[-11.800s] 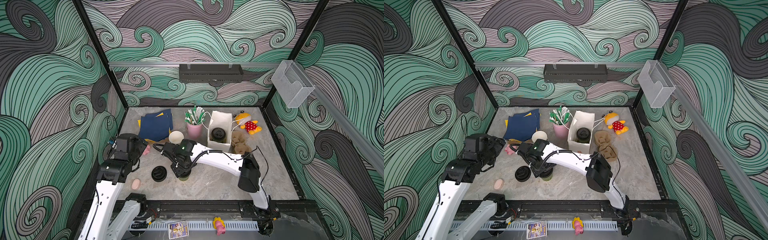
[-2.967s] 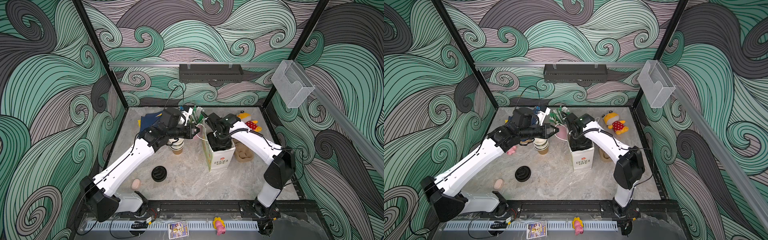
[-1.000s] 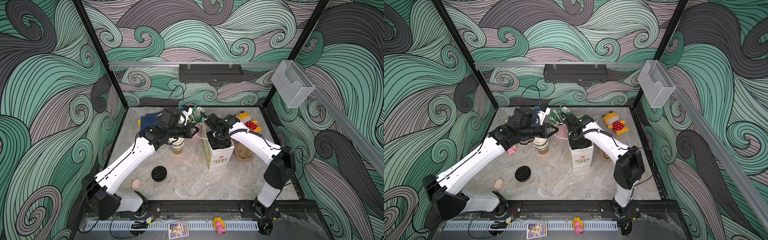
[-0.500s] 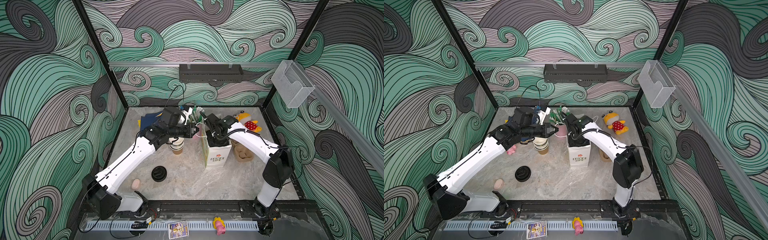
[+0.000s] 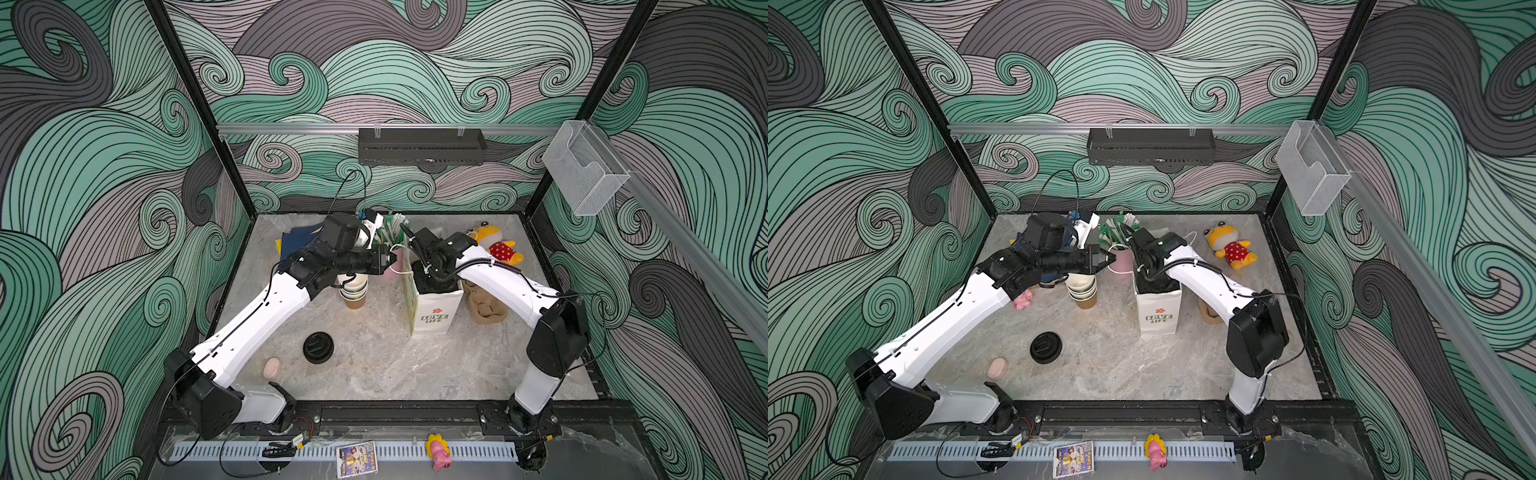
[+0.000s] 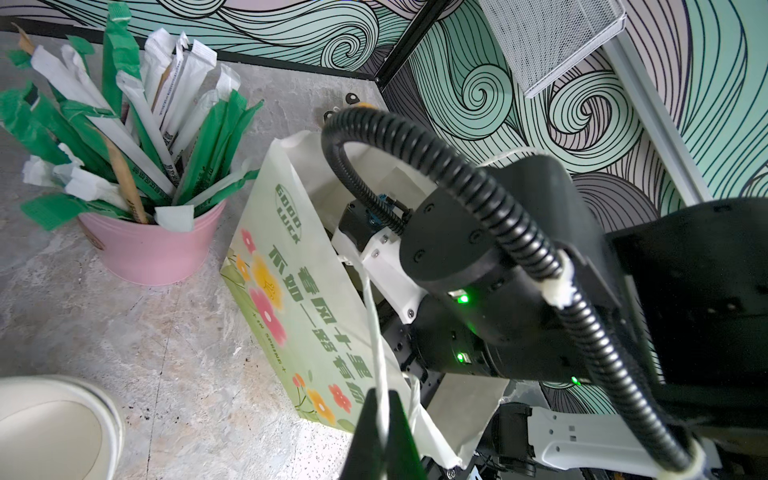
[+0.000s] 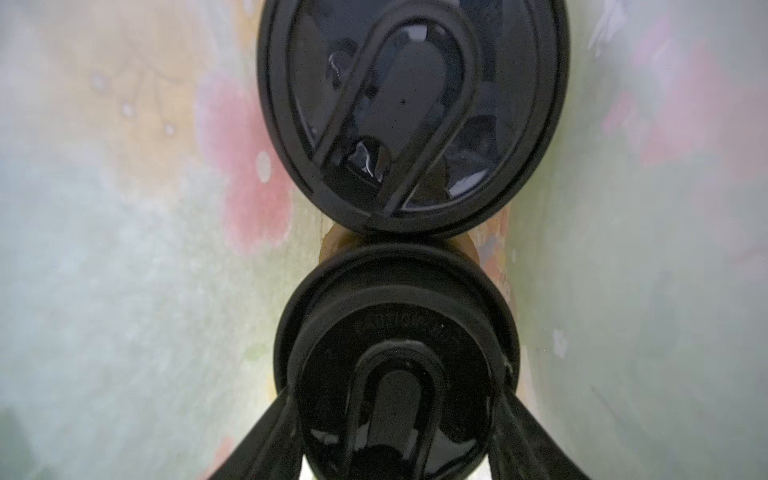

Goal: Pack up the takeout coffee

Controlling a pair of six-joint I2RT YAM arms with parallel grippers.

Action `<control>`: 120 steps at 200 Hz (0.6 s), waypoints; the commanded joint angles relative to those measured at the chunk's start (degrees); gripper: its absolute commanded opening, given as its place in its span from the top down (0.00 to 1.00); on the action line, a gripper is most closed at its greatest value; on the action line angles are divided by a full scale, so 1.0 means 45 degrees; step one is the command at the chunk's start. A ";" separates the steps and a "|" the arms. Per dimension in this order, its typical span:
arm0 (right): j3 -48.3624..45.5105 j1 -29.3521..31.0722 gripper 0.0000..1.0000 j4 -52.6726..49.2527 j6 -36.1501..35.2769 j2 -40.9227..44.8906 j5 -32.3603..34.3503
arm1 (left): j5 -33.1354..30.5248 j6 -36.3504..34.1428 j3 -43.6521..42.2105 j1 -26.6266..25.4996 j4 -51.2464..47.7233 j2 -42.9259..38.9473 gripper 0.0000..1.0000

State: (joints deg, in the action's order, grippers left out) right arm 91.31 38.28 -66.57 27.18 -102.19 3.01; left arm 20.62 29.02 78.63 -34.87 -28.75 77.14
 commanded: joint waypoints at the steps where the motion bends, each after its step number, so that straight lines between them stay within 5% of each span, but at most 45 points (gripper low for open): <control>1: -0.0614 -0.0076 0.48 0.0527 -0.0185 -0.1179 0.0142 | 0.0144 -0.0216 0.0410 0.0093 0.0002 0.0057 1.00; 120: 0.0153 -0.0072 0.50 0.0593 -0.0035 -0.2424 0.0459 | 0.0280 -0.0256 0.0425 0.0100 -0.0056 0.0141 1.00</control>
State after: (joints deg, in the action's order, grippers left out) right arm 95.09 38.28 -66.43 26.79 -105.80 4.49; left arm 20.84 28.95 78.63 -34.70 -28.75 77.17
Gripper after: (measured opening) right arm 0.619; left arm 0.049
